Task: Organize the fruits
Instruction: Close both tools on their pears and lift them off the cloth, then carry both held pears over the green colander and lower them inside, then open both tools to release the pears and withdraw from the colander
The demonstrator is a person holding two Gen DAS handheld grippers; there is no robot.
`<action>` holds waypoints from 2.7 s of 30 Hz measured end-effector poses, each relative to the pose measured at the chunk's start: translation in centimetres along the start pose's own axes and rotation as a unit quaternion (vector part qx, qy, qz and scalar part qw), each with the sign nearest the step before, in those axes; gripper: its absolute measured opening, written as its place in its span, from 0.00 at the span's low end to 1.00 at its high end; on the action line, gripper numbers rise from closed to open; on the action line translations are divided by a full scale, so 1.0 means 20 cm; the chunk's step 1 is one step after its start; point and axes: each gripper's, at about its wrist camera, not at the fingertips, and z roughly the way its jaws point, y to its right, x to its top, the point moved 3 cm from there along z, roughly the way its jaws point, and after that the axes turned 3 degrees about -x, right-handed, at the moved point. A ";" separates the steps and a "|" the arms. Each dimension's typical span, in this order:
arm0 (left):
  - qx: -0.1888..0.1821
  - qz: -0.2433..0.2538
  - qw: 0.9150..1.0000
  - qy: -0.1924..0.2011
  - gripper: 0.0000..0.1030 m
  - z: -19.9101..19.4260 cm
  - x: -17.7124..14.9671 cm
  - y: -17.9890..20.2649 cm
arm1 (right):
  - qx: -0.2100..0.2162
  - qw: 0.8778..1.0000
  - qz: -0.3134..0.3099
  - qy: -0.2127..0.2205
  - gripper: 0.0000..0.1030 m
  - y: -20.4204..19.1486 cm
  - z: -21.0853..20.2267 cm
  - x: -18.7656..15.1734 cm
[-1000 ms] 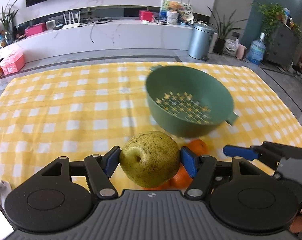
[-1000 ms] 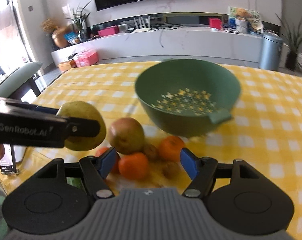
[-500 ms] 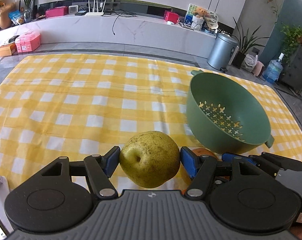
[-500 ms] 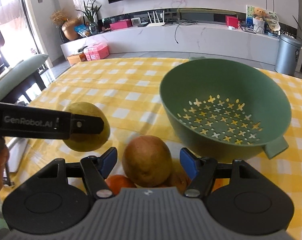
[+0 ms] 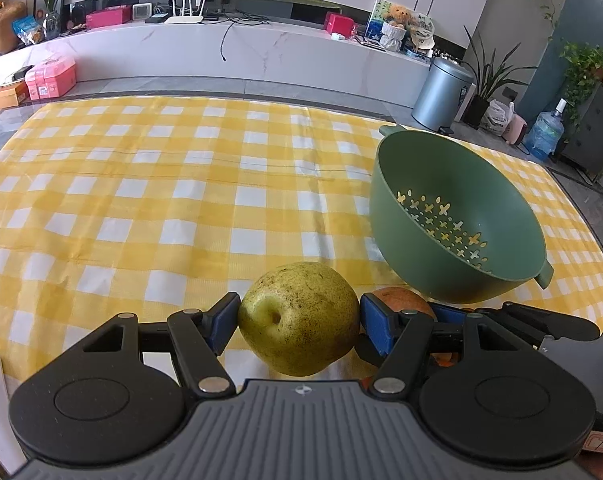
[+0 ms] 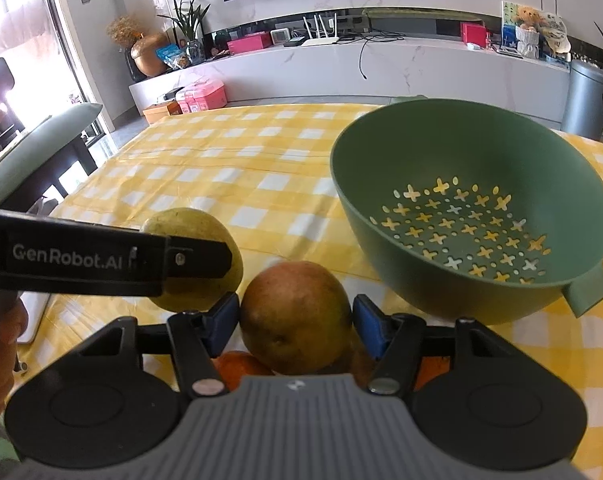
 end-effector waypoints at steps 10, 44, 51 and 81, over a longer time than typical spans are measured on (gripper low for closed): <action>0.015 -0.034 0.999 0.025 0.73 -0.07 0.01 0.01 | 0.004 1.000 0.007 0.026 0.57 -0.01 -0.11 0.02; -0.020 0.129 0.988 -0.085 0.73 0.37 0.39 0.56 | -0.045 0.993 -0.094 -0.050 0.57 0.49 -0.04 0.36; -0.026 0.150 0.981 -0.122 0.73 0.46 0.37 0.56 | -0.029 0.988 -0.106 -0.107 0.57 0.51 0.08 0.34; -0.023 0.152 0.984 -0.084 0.76 0.48 0.34 0.58 | -0.030 0.987 -0.098 -0.121 0.63 0.53 0.04 0.32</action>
